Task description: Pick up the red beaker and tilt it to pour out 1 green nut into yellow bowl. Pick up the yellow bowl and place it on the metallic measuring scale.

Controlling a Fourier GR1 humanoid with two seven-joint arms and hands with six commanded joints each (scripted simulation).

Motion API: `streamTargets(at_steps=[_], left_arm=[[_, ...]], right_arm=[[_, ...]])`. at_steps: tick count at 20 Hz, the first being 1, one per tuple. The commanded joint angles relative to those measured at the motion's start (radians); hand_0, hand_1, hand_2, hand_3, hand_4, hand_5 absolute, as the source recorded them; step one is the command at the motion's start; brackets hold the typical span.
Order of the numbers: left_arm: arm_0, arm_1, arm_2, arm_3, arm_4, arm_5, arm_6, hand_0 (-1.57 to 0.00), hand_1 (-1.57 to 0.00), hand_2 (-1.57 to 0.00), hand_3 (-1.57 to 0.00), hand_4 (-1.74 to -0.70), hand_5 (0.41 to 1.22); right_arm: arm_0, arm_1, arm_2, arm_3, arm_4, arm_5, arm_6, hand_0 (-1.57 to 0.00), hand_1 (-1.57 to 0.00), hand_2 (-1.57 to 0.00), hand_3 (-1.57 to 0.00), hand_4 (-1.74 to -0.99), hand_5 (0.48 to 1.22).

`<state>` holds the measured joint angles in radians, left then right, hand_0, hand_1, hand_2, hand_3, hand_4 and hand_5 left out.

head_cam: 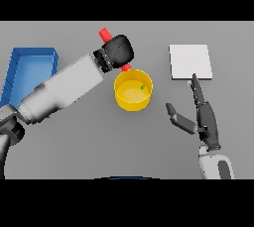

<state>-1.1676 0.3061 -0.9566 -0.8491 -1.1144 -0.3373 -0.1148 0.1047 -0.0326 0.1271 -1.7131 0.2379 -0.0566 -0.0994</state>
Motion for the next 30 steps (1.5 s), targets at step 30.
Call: streamTargets(at_steps=[30], left_arm=[[-0.456,0.224,0.524,0.525,0.285,0.016,0.056,-1.57,-1.57,-1.57,-1.52,-1.74,1.221]], right_arm=[[-0.029,0.003,0.005,0.017,-0.041,0.036,-0.018,0.0,0.0,0.0,0.0,-1.116,0.582]])
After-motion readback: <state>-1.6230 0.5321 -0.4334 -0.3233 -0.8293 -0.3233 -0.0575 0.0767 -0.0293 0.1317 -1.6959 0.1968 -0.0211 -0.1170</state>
